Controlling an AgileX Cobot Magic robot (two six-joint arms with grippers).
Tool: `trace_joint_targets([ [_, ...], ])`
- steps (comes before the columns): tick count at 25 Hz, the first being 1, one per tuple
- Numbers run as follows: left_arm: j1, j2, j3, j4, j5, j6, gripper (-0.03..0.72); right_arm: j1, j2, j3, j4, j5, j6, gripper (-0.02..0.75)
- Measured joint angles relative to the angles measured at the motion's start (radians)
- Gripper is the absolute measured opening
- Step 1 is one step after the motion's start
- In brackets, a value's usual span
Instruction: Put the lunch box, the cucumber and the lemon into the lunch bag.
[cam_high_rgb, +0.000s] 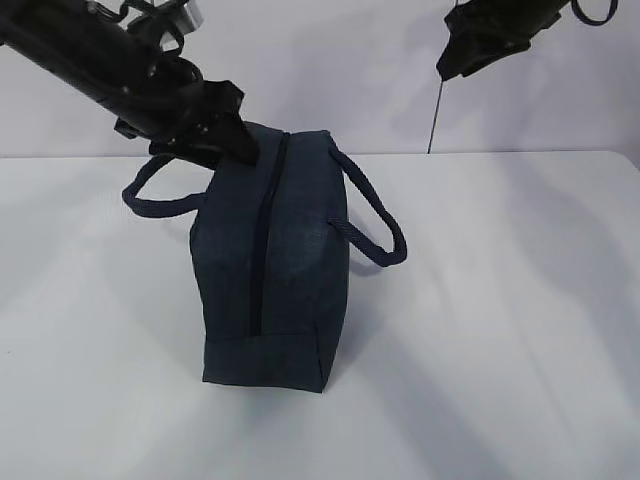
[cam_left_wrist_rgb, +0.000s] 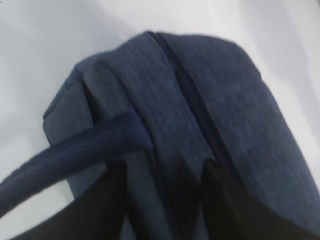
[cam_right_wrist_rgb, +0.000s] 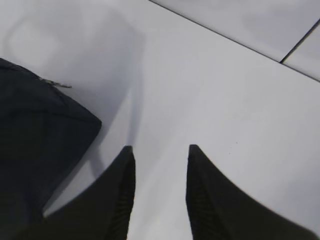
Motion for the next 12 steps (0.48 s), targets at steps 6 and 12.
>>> trace_joint_targets([
  [6,0.0,-0.04,0.0,0.105,0.045,0.026,0.409,0.0,-0.136,0.138,0.0,0.0,0.0,0.249],
  [12,0.0,-0.143,0.0,0.255,0.101,0.028,0.412,0.0,-0.251,0.253,0.0,0.0,0.0,0.249],
])
